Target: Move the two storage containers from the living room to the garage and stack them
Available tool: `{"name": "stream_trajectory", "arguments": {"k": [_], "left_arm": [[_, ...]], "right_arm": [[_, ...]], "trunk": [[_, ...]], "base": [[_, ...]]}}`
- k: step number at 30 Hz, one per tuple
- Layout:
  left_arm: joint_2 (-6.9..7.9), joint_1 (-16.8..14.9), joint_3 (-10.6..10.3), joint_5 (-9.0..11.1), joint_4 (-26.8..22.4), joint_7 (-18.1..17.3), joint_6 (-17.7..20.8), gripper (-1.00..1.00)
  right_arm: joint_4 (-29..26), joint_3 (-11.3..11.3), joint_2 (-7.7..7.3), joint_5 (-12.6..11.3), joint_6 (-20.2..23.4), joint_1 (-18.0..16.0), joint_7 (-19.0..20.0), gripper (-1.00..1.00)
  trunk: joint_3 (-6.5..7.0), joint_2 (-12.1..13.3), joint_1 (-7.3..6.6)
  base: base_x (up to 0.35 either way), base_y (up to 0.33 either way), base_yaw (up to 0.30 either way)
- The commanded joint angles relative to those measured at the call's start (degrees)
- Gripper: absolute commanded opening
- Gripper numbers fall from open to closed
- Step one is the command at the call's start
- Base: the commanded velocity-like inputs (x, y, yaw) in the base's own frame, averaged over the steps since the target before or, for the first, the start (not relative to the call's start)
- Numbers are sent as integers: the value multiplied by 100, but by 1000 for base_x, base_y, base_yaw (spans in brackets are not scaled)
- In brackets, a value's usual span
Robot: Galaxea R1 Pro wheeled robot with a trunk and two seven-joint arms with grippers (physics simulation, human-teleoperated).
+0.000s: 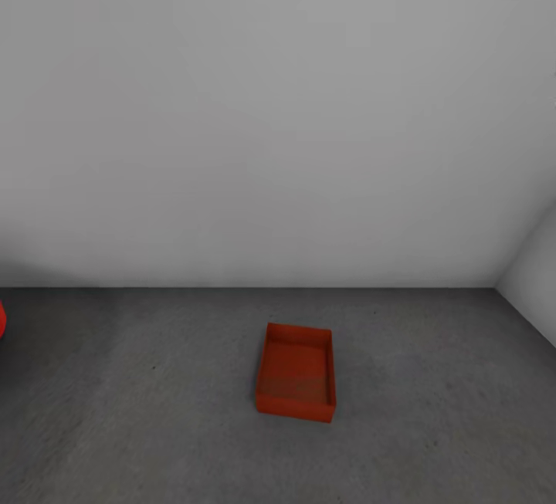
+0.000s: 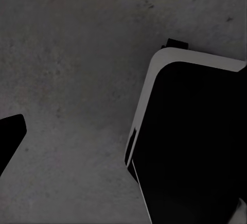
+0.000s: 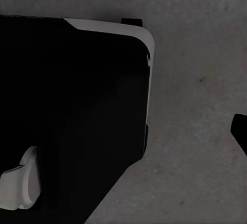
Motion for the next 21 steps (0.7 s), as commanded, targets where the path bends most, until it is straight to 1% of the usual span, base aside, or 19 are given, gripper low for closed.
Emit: {"name": "stream_trajectory", "arguments": {"k": [1,21], "left_arm": [[-1,-4,7,33,3,4,-22,100],[-1,-4,5,33,7,3,-21,100]], "right_arm": [[19,48,2,-57,-35,-8,12,100],[21,46,11,-55,-35,-8,-12,100]], "trunk": [[-1,-10,3],[182,-10,3]], "base": [[0,0,0],[0,0,0]]}}
